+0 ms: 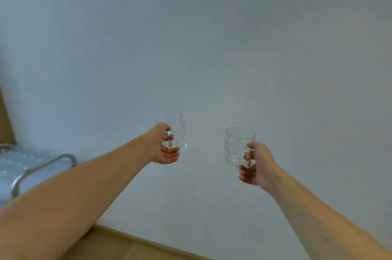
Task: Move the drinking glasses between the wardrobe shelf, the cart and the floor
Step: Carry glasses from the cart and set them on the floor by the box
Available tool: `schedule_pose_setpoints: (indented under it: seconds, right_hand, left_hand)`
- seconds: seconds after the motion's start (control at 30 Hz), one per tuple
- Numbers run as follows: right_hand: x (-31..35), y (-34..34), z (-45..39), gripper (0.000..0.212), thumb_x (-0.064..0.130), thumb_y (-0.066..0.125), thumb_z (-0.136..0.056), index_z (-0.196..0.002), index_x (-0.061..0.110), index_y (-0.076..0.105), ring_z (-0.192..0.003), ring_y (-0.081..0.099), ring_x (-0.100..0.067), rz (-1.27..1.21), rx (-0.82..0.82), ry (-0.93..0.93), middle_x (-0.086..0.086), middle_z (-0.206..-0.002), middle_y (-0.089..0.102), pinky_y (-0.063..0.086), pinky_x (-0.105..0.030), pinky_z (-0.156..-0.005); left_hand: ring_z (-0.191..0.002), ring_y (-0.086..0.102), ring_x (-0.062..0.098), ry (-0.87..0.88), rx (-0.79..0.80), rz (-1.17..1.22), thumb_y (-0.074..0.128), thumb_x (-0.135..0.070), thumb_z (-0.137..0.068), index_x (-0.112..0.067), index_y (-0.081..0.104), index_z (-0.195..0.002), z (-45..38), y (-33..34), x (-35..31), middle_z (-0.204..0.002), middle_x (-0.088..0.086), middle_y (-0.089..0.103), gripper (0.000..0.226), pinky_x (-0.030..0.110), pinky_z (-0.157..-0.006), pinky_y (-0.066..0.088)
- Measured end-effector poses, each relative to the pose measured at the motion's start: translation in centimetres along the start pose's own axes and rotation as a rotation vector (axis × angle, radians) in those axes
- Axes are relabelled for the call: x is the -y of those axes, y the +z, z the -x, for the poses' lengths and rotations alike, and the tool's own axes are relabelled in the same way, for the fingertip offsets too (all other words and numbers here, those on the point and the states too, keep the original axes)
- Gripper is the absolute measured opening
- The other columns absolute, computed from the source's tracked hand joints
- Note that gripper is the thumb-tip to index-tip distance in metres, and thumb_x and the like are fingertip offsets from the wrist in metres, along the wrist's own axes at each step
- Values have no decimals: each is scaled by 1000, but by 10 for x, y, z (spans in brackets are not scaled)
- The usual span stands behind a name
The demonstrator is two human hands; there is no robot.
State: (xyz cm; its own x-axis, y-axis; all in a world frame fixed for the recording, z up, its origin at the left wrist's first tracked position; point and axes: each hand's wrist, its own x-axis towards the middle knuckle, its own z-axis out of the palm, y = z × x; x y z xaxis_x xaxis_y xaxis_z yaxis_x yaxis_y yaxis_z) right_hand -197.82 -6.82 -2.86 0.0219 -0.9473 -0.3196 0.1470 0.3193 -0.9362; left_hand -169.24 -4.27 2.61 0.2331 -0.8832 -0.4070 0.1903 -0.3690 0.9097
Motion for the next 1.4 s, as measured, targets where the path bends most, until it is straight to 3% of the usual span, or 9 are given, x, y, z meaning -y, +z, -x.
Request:
schedule_pose_setpoints:
  seconds: [0.17,0.43,0.53,0.7,0.9,1.1,1.4]
  right_hand:
    - [-9,138,-20,34,43,51,-89,-68,16,48,-59,54,-26,61,102,5,-15,-76,58,56,-32,-53]
    - [-37,345,-35,29,37,52,-88,-69,16,47,-60,55,-26,127,287,91,-16,-78,58,56,-32,-55]
    - [-48,408,-38,29,37,52,-89,-69,16,48,-61,55,-26,192,349,117,-16,-78,58,56,-32,-54]
    - [-69,509,-47,30,36,53,-89,-69,16,49,-64,55,-27,296,449,160,-17,-82,59,56,-33,-57]
    - [-101,638,-65,29,35,53,-90,-69,15,49,-69,55,-29,401,588,204,-18,-86,59,54,-35,-61]
    - [-121,785,-94,27,34,52,-92,-74,14,49,-60,52,-25,449,729,253,-15,-76,57,53,-31,-56]
    - [-155,956,-132,30,36,50,-96,-75,14,50,-63,50,-25,497,804,318,-15,-79,55,51,-33,-56]
  left_hand:
    - [-86,66,38,-10,-48,-11,51,-37,-90,-15,53,-75,-26,-126,-19,-97,24,65,26,45,-75,59]
    - [-82,66,37,-27,-209,35,51,-36,-88,-15,53,-78,-39,-311,-34,-87,22,67,24,42,-70,59]
    - [-82,65,36,-45,-277,76,50,-36,-90,-15,53,-81,-37,-368,-33,-92,23,66,23,41,-67,59]
    - [-83,63,36,-58,-399,195,48,-35,-94,-13,53,-87,-41,-453,-19,-94,24,65,24,43,-76,55]
    - [-85,64,36,-105,-526,274,49,-35,-95,-14,54,-87,-56,-558,-6,-90,23,67,24,42,-72,57]
    - [-87,64,36,-121,-663,296,49,-36,-94,-14,57,-98,-84,-675,-27,-98,22,66,24,42,-74,59]
    - [-77,66,34,-194,-823,345,49,-38,-95,-15,54,-93,-130,-801,-51,-92,21,66,24,40,-72,59]
